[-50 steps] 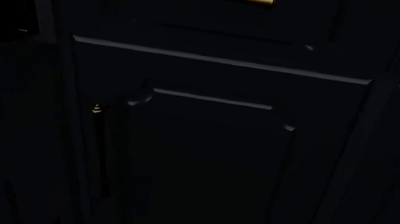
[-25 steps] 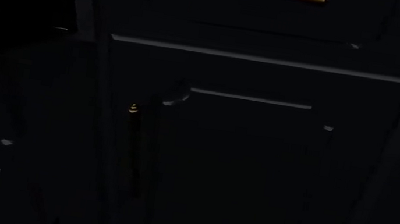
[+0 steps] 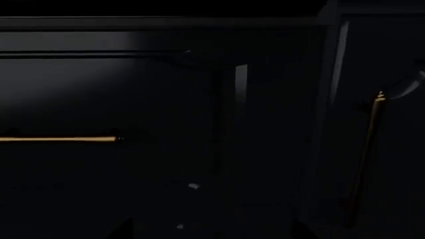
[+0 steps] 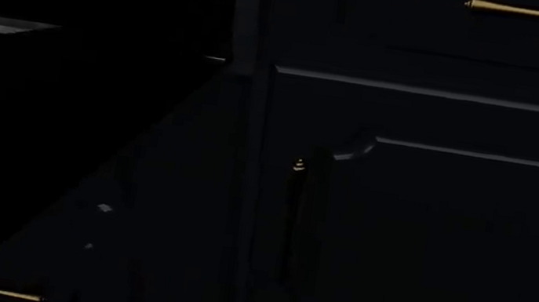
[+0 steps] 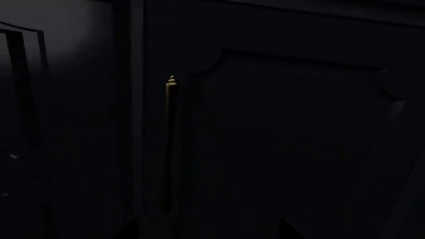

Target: Close the oven door

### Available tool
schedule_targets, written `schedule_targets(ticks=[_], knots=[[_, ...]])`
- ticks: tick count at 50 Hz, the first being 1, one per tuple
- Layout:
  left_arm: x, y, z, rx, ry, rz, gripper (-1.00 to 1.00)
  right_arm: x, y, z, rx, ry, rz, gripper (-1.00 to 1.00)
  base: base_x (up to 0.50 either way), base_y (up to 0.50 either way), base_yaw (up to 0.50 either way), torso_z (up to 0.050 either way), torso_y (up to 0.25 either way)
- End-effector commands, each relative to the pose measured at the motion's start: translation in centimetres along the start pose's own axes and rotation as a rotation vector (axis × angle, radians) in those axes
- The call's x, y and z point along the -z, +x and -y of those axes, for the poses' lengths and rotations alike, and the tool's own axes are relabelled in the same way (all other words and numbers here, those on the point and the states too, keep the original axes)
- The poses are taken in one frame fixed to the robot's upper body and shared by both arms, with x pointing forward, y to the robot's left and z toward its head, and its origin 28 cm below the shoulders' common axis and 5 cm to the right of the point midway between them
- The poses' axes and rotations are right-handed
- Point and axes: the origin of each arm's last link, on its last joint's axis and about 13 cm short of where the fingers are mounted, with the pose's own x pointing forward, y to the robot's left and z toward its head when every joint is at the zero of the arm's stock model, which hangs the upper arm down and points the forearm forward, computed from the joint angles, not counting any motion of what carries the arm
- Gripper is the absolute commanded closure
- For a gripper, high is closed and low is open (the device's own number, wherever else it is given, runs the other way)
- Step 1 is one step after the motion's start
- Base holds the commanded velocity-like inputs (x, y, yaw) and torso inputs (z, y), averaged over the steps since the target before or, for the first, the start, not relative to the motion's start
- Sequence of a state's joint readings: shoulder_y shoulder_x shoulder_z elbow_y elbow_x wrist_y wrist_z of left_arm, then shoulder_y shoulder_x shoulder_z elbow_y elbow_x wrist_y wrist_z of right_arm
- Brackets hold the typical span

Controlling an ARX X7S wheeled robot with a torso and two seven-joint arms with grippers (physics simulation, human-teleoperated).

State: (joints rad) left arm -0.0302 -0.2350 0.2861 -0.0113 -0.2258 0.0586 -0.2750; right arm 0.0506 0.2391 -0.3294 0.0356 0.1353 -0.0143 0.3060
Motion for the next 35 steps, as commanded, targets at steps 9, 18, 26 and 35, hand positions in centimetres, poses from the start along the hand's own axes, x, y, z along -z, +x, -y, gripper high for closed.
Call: schedule_targets(ticks=[9, 18, 26, 35], knots=[[-0.01, -0.01, 0.0, -0.001, -0.002, 0.001, -1.0, 0.01, -0.01, 0.02, -0.001, 0.001, 0.001, -1.0, 0.0, 0.44, 0.0, 0.0, 0.0], [0.0, 0.01, -0.01, -0.004, -0.002, 0.0, -1.0, 0.0, -0.01, 0.01, -0.002, 0.001, 0.001, -1.0, 0.0, 0.43, 0.0, 0.0, 0.0], [-0.01, 0.01, -0.01, -0.004, -0.002, 0.0, -1.0, 0.05, 0.02, -0.01, -0.004, 0.001, -0.001, -1.0, 0.0, 0.44, 0.0, 0.0, 0.0], [0.01, 0.01, 0.01, -0.003, -0.002, -0.001, -1.0, 0.09, 0.04, -0.03, -0.006, -0.001, 0.0, -1.0, 0.0, 0.43, 0.0, 0.0, 0.0]])
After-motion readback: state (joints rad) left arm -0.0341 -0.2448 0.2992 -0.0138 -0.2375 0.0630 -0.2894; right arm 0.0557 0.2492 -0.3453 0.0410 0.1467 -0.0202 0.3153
